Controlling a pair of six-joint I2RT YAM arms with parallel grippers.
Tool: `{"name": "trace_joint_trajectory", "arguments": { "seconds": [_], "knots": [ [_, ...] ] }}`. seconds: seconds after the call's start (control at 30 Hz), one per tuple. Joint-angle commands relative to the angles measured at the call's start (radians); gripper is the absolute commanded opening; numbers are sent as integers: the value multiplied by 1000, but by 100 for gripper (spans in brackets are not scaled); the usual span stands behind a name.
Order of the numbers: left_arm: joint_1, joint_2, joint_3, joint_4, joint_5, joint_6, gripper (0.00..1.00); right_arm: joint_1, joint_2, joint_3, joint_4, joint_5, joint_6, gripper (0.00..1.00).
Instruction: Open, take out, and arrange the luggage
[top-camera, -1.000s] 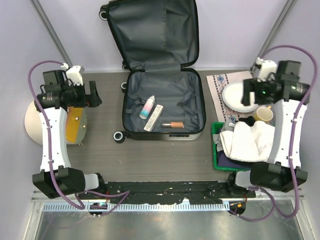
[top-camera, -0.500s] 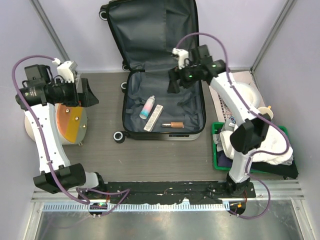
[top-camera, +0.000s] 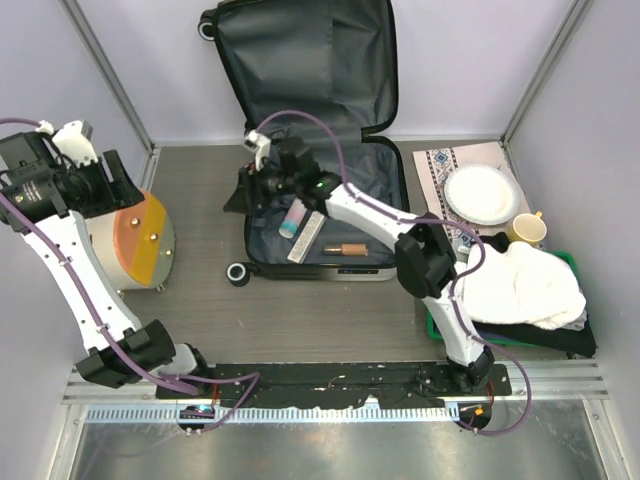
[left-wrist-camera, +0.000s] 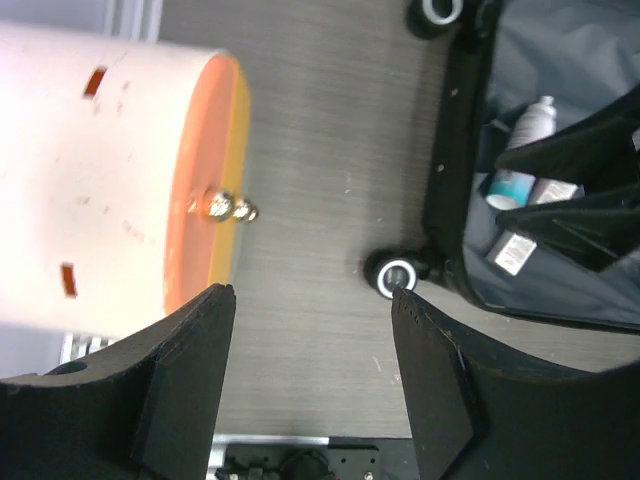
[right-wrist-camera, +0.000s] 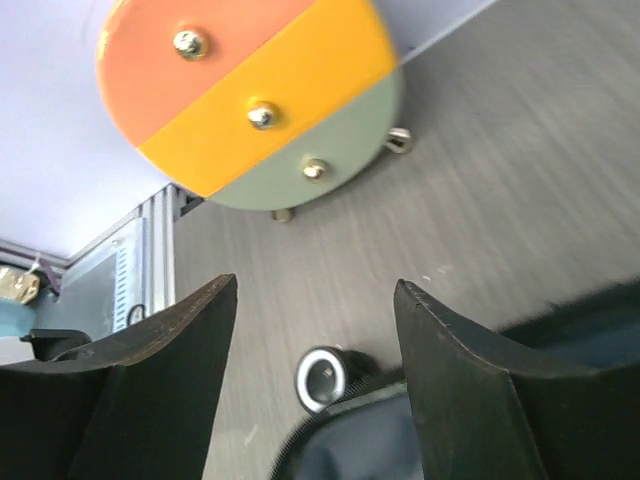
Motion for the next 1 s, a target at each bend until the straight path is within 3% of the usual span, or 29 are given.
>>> {"name": "trace_joint_trajectory", "arguments": {
  "seconds": [0.0, 0.13, 0.3, 0.47, 0.63, 0.73, 0.97],
  "knots": [
    [51, -51, -80, -18, -125, -44, 67, 43, 23, 89, 245, -5, 128, 66],
    [103, -30, -110, -10, -126, -46, 60, 71, 121, 167, 277, 1, 220, 62],
    [114, 48, -42, 13, -251, -59, 73, 77, 149, 170, 287, 0, 232, 62],
    [114, 72, -55, 88, -381, -49, 80, 77, 140, 149, 275, -22, 223, 62],
    [114, 84, -164, 149, -370, -10, 80, 66, 136, 168, 215, -22, 162, 62],
    [112, 82, -208, 151, -293, -38, 79, 56, 128, 173, 183, -16, 148, 63],
    [111, -37, -383, 237, -208, -66, 81, 5, 131, 182, 129, -16, 138, 62]
  ]
}}
